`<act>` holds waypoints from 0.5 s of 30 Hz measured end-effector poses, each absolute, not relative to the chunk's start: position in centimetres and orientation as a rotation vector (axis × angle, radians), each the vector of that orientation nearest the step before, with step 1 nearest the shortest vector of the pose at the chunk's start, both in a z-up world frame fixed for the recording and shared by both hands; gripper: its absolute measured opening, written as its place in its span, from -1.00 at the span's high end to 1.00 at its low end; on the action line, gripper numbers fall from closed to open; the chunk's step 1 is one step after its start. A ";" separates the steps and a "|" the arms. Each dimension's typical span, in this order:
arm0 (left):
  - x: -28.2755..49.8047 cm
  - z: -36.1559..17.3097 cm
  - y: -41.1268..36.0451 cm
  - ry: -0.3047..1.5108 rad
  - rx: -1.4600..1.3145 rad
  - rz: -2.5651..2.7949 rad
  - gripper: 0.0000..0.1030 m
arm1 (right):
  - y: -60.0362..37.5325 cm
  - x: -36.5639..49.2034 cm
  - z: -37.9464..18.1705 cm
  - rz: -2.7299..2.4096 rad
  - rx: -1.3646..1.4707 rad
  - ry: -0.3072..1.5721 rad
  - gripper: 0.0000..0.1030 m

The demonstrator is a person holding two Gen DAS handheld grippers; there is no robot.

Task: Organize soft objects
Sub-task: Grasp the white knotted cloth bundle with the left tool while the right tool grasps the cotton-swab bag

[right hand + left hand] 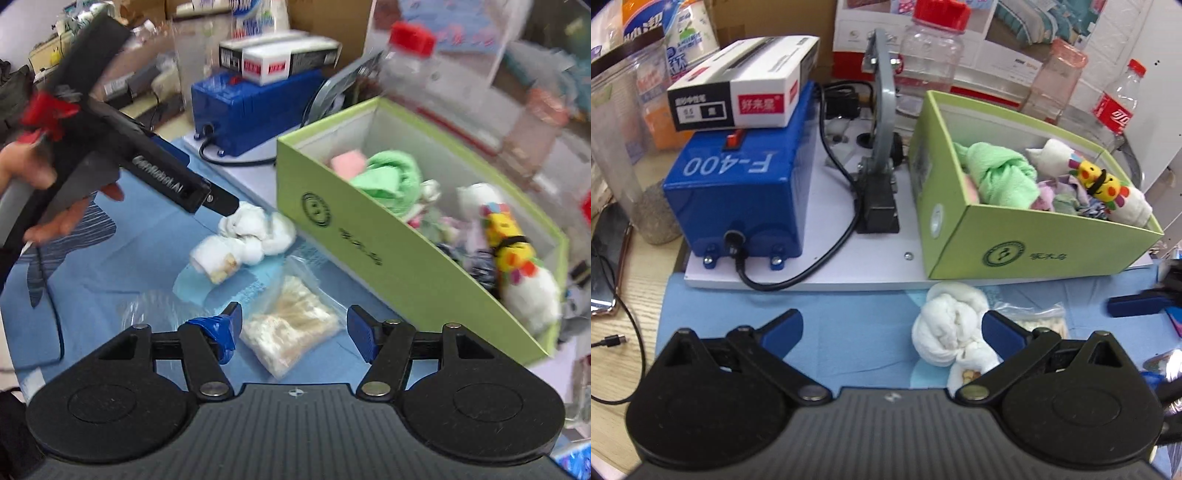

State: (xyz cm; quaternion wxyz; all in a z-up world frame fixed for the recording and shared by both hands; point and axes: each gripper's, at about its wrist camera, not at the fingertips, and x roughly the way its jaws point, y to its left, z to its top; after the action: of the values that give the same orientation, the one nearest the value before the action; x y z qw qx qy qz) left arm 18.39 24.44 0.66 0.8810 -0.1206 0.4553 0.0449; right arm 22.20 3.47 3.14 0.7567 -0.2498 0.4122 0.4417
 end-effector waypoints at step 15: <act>16.3 0.6 27.1 0.920 -0.309 0.102 -0.99 | 7.8 25.7 -2.0 0.707 -0.750 1.193 -0.03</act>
State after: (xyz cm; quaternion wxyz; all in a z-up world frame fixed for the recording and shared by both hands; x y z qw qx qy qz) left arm 16.30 27.09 0.65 0.8834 -0.1482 0.4419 0.0491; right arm 25.74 7.79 -1.99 0.7050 -0.3374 0.5368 0.3180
